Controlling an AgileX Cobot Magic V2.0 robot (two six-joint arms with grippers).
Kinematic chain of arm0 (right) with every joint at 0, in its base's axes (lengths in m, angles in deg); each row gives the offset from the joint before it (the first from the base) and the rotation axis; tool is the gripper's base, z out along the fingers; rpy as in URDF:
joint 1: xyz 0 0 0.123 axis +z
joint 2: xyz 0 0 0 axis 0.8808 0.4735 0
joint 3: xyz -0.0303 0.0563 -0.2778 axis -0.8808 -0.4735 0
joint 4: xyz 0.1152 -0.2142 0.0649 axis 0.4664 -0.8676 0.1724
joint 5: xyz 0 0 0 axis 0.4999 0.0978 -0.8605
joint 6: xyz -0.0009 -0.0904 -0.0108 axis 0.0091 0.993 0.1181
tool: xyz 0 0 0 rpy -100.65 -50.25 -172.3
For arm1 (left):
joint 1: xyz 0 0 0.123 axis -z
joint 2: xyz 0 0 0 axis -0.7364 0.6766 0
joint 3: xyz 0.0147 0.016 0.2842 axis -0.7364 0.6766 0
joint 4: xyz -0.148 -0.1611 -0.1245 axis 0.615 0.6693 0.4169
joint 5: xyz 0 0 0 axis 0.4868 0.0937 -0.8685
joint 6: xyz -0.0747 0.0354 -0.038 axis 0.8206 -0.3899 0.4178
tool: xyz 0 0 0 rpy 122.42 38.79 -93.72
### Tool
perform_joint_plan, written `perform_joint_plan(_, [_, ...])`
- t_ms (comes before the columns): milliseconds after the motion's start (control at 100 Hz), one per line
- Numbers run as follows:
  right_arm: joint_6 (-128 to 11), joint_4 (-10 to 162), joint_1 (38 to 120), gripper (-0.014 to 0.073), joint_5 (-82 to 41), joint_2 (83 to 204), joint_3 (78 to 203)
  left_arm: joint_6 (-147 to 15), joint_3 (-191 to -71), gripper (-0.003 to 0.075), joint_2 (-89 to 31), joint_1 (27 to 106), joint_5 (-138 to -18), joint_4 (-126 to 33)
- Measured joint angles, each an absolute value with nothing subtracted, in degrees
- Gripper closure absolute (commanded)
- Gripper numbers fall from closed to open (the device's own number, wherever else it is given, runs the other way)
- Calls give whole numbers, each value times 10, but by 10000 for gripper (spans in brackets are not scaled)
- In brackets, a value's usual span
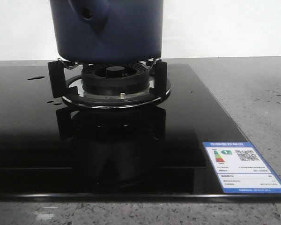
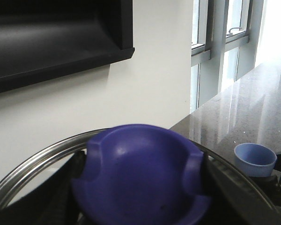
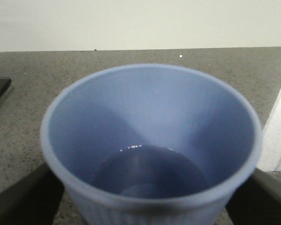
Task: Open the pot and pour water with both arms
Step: 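Lift the cup with the right gripper and carry it over the pot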
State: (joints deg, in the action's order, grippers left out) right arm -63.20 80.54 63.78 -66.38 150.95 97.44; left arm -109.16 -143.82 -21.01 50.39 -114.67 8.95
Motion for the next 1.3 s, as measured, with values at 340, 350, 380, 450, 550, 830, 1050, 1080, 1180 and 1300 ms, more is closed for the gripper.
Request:
perform_joint_plan(340, [-639,797,638,366,-664,1509,974,-1092,-1438,497,-210,504,-1147,90])
perform_joint_plan(350, [-639,797,638,370,-664,1509,974,-1092,-1438,497,-210,504,-1147,90])
perform_joint_plan(380, [-639,797,638,382,-664,1509,974,-1092,-1438,497,-210,504,-1147,90])
perform_joint_plan(450, [-639,797,639,389,-663,1509,975,-1092,-1438,497,-210,504,-1147,90])
perform_joint_plan(550, [-641,793,655,389,-660,1507,975,-1092,-1438,497,-210,504,-1147,90])
perform_joint_plan(830, [-641,739,735,389,-569,1448,1065,-1092,-1438,497,-210,504,-1147,91])
perform_joint_plan(1050, [-642,709,774,389,-421,1446,1219,-1092,-1438,497,-210,504,-1147,92])
perform_joint_plan(1080, [-642,701,780,389,-404,1446,1237,-1092,-1438,497,-210,504,-1147,92])
perform_joint_plan(1180, [-642,675,799,389,-361,1449,1300,-1092,-1438,497,-210,504,-1147,92])
perform_joint_plan(1300, [-642,645,821,389,-303,1470,1367,-1092,-1438,497,-210,504,-1147,92])
